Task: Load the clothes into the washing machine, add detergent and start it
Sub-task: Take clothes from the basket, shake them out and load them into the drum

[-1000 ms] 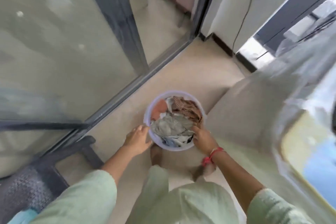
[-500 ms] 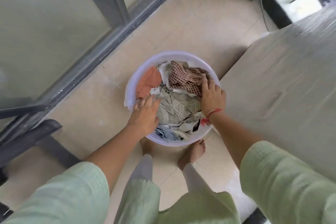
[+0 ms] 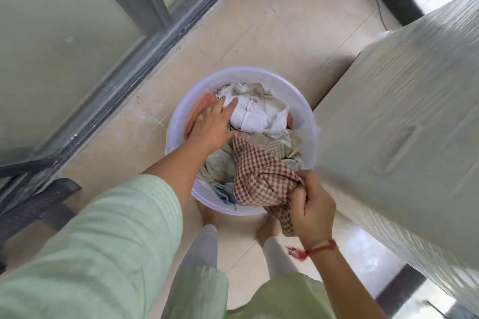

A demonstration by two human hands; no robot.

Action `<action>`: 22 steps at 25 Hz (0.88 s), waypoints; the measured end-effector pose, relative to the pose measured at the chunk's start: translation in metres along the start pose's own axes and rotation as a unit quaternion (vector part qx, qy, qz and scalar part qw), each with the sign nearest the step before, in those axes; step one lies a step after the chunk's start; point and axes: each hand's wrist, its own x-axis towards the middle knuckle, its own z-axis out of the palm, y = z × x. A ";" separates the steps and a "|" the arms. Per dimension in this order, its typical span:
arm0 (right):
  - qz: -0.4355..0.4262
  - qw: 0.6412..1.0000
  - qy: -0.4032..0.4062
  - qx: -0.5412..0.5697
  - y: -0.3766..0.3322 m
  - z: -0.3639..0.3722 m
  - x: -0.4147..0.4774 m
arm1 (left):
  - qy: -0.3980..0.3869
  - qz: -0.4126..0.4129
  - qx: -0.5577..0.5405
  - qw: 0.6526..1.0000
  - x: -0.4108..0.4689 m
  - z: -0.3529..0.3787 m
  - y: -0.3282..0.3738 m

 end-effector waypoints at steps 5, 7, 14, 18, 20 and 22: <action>-0.142 0.970 -0.002 -0.198 0.009 0.014 0.003 | -0.013 0.015 0.036 0.999 0.028 0.013 0.024; -0.172 0.960 0.000 -0.222 0.004 0.009 0.003 | 0.027 0.028 -0.022 0.999 0.019 0.007 0.029; -0.154 0.959 0.017 -0.235 -0.058 -0.061 -0.018 | 0.262 0.178 -0.144 0.938 -0.088 -0.100 0.058; -0.137 0.972 0.092 -0.168 -0.112 -0.114 -0.014 | 0.190 0.147 -0.165 0.957 -0.143 -0.117 0.071; -0.109 0.978 0.089 -0.153 -0.124 -0.125 -0.008 | 0.142 0.127 -0.170 0.967 -0.150 -0.116 0.081; -0.037 0.989 0.028 -0.140 -0.127 -0.126 0.002 | 0.141 0.128 -0.172 0.967 -0.146 -0.112 0.089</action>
